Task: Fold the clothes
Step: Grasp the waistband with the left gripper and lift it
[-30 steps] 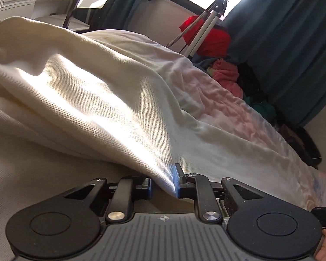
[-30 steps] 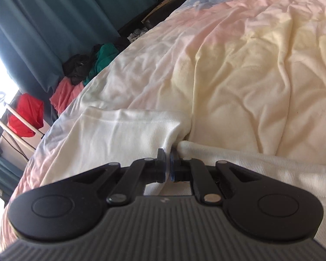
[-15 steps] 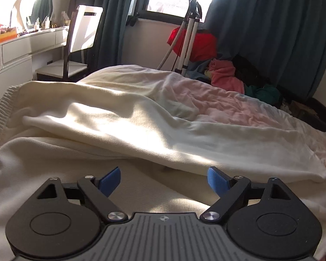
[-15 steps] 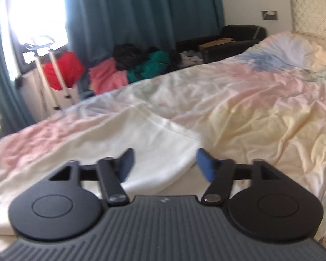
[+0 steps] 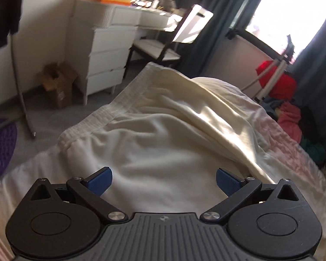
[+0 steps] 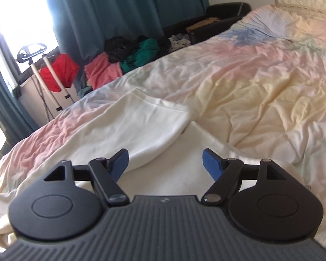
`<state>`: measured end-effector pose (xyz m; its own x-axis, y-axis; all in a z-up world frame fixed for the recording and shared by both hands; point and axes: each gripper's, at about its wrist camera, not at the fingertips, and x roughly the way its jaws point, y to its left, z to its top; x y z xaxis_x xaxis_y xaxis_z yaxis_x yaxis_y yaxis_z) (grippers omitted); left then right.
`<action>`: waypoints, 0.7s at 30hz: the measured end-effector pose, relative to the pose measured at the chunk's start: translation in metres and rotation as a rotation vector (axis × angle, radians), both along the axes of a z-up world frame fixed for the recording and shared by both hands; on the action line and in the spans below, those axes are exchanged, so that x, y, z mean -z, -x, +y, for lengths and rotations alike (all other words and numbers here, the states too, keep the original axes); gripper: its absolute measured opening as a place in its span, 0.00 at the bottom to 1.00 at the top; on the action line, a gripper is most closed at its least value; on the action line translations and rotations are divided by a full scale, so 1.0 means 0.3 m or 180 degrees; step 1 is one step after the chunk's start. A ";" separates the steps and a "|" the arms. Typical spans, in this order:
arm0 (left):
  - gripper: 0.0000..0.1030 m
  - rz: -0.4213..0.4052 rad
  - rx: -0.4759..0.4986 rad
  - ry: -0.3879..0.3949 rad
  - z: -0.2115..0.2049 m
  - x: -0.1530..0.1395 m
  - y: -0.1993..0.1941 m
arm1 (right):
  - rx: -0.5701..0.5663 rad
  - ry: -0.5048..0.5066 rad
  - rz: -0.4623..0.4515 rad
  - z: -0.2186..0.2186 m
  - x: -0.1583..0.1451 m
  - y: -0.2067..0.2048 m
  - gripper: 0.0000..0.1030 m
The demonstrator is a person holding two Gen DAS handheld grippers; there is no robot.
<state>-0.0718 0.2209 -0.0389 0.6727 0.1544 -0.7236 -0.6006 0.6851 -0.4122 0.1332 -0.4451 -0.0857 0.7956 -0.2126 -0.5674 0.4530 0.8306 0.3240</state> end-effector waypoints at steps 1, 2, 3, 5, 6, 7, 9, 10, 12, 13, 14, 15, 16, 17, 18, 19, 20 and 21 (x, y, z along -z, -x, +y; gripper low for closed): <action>1.00 0.0045 -0.0163 0.0286 0.048 0.019 0.019 | 0.0046 -0.0009 0.0026 -0.007 0.007 -0.001 0.74; 1.00 0.0091 -0.0326 0.0573 0.097 0.039 0.038 | 0.0103 0.0060 0.0028 -0.009 0.006 0.004 0.74; 1.00 0.0149 -0.0503 0.0843 0.142 0.066 0.057 | 0.0160 0.0129 0.0029 -0.011 0.005 0.009 0.74; 1.00 0.0285 -0.0791 0.1258 0.201 0.128 0.086 | 0.0256 0.0266 0.0051 -0.014 0.005 0.019 0.74; 0.99 0.0338 -0.0880 0.1457 0.223 0.163 0.094 | 0.0313 0.0242 0.0034 -0.026 0.003 0.029 0.74; 0.99 0.0344 -0.0901 0.1594 0.239 0.189 0.096 | 0.0371 0.0217 0.0016 -0.038 0.002 0.040 0.74; 0.95 0.0254 -0.0835 0.1800 0.253 0.224 0.091 | 0.0520 0.0130 -0.0048 -0.067 -0.003 0.065 0.74; 0.92 0.0191 -0.0777 0.1891 0.258 0.237 0.085 | 0.0635 0.0087 -0.0087 -0.085 -0.004 0.084 0.74; 0.83 -0.0045 -0.0615 0.1978 0.255 0.234 0.074 | 0.0864 0.0000 -0.0167 -0.120 -0.006 0.121 0.74; 0.82 -0.0181 -0.0532 0.2009 0.250 0.228 0.070 | 0.0980 -0.0044 -0.0206 -0.138 -0.007 0.140 0.74; 0.82 -0.0363 -0.0435 0.2012 0.246 0.218 0.068 | 0.1130 -0.0131 -0.0217 -0.162 0.000 0.168 0.74; 0.82 -0.0582 -0.0332 0.2001 0.241 0.206 0.071 | 0.1281 -0.0218 -0.0228 -0.185 0.007 0.197 0.74; 0.83 -0.0782 -0.0241 0.2012 0.238 0.198 0.077 | 0.1431 -0.0306 -0.0239 -0.209 0.015 0.225 0.74; 0.84 -0.0948 -0.0162 0.2026 0.234 0.193 0.081 | 0.1582 -0.0394 -0.0249 -0.233 0.022 0.253 0.74; 0.84 -0.0989 -0.0148 0.2045 0.231 0.193 0.085 | 0.1745 -0.0518 -0.0247 -0.257 0.038 0.281 0.74; 0.85 -0.0932 -0.0192 0.2060 0.229 0.196 0.089 | 0.1905 -0.0642 -0.0244 -0.281 0.054 0.309 0.74; 0.85 -0.0875 -0.0236 0.2074 0.227 0.200 0.094 | 0.2004 -0.0782 -0.0236 -0.294 0.072 0.328 0.74; 0.85 -0.0817 -0.0280 0.2089 0.225 0.204 0.098 | 0.2103 -0.0922 -0.0227 -0.307 0.091 0.347 0.74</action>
<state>-0.1011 0.2883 -0.1002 0.8395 -0.1976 -0.5062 -0.4709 0.2002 -0.8592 0.0290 -0.5370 -0.1129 0.5901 -0.5107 -0.6253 0.8002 0.2671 0.5370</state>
